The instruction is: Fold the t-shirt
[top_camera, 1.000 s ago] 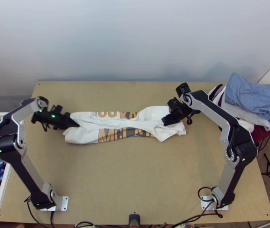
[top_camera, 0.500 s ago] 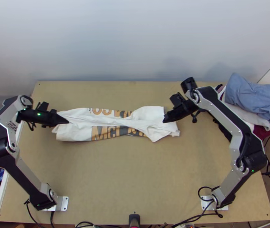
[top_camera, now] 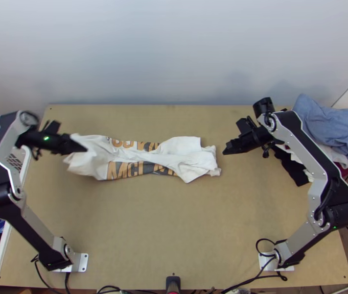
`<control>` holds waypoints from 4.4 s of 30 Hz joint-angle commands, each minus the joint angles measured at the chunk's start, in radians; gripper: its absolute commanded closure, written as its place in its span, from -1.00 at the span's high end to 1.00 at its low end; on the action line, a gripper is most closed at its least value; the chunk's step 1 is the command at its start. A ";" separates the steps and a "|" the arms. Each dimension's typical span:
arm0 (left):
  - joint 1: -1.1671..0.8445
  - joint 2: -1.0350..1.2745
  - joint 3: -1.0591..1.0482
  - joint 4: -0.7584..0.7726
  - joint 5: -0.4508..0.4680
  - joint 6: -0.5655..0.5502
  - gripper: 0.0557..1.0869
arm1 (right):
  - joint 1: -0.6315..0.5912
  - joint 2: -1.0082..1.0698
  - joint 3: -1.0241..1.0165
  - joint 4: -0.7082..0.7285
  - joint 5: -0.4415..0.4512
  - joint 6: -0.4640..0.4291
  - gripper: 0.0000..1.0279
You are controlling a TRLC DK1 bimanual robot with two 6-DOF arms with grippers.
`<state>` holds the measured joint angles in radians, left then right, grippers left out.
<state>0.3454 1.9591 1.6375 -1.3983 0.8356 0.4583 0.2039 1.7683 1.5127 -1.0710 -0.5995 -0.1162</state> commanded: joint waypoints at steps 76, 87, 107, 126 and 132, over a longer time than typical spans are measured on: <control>-0.732 0.083 0.151 0.460 -0.240 -0.357 -0.92 | 0.249 0.134 0.175 0.108 0.104 0.085 -0.92; -0.806 0.093 -0.027 0.591 -0.303 -0.374 -0.92 | 0.293 0.280 0.216 0.163 0.099 0.108 -0.92; -0.753 0.170 -0.027 0.634 -0.414 -0.374 -0.92 | 0.020 0.166 -0.120 0.198 0.063 -0.042 -0.92; -0.767 0.150 0.016 0.584 -0.409 -0.363 -0.92 | 0.106 0.079 0.221 0.019 0.058 0.026 -0.92; -0.769 0.086 0.013 0.527 -0.349 -0.326 -0.55 | 0.200 0.146 0.267 0.019 0.058 0.052 -0.90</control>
<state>-0.4194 2.1014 1.6485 -0.8215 0.4316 0.0982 0.3038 1.8481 1.6989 -1.0458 -0.5404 -0.1005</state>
